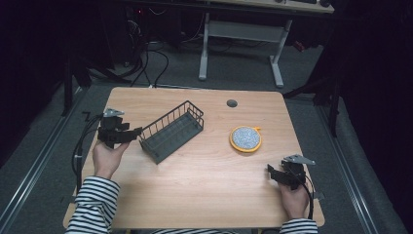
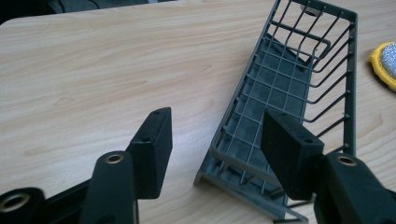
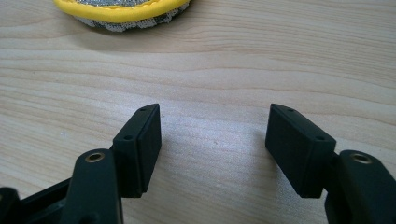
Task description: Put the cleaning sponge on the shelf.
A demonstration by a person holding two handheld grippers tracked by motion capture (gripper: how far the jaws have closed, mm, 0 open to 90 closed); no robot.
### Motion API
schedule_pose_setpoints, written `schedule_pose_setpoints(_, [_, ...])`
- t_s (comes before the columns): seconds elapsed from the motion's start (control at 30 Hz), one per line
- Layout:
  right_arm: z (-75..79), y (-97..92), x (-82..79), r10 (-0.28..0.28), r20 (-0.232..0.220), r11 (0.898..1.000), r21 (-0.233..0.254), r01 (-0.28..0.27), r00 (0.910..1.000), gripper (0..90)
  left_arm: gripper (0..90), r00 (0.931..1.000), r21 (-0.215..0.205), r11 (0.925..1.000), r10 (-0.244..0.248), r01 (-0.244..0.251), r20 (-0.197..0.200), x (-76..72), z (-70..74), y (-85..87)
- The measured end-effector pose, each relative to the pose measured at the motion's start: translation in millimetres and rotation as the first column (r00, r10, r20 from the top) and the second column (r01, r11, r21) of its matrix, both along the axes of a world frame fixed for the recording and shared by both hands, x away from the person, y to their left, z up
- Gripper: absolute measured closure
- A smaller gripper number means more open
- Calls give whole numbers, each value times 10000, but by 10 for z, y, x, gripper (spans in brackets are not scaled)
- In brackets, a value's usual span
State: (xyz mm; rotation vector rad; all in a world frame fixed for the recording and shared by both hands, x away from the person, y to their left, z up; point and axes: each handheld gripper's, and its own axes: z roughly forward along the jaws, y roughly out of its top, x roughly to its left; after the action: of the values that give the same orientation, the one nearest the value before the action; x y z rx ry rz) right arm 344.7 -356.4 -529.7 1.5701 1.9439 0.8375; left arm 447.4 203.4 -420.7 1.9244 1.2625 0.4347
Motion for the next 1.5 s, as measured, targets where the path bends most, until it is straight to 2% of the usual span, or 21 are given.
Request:
schedule_pose_setpoints(0.07, [0,1,0,8,2,10000,-9,-8,10000,363,454,9999,66,10000,-9,10,-103,25,-8,-14])
schedule_pose_setpoints(0.17, [0,2,-1,17,-11,10000,-63,-17,10000,362,462,9997,494,9988,-18,30,-240,105,-51,-80])
schedule_pose_setpoints(0.33, [0,3,-2,21,2,10000,-55,-21,10000,362,496,9992,554,9982,-220,239,-341,172,-88,-162])
schedule_pose_setpoints(0.37, [-1,3,-2,22,7,10000,-69,-22,10000,362,505,9987,300,9989,-356,367,-369,203,-113,-190])
schedule_pose_setpoints(0.4, [-1,3,-2,23,6,10000,-64,-23,10000,362,509,9985,235,9991,-356,366,-419,219,-130,-199])
schedule_pose_setpoints(0.53, [0,-5,-2,19,11,10000,52,-19,10000,362,539,9971,165,9992,-343,355,-680,284,-201,-219])
schedule_pose_setpoints(0.7, [0,-4,-3,21,12,10000,49,-21,10000,362,605,9957,2,9988,-492,494,-780,327,-242,-239])
schedule_pose_setpoints(0.9, [-1,-2,-4,48,13,10000,9,-48,10000,361,656,9938,145,9981,-581,597,-944,364,-306,-267])
schedule_pose_setpoints(1.17, [0,1,-5,46,3,10000,1,-46,10000,361,730,9941,187,9979,-595,614,-912,380,-320,-253])
schedule_pose_setpoints(1.33, [0,2,-6,49,-1,10000,-13,-49,10000,360,758,9917,-12,9961,-878,881,-944,381,-324,-246])
schedule_pose_setpoints(1.5, [0,1,-5,55,1,10000,-7,-55,10000,359,794,9856,-213,9899,-1419,1405,-923,363,-333,-284])
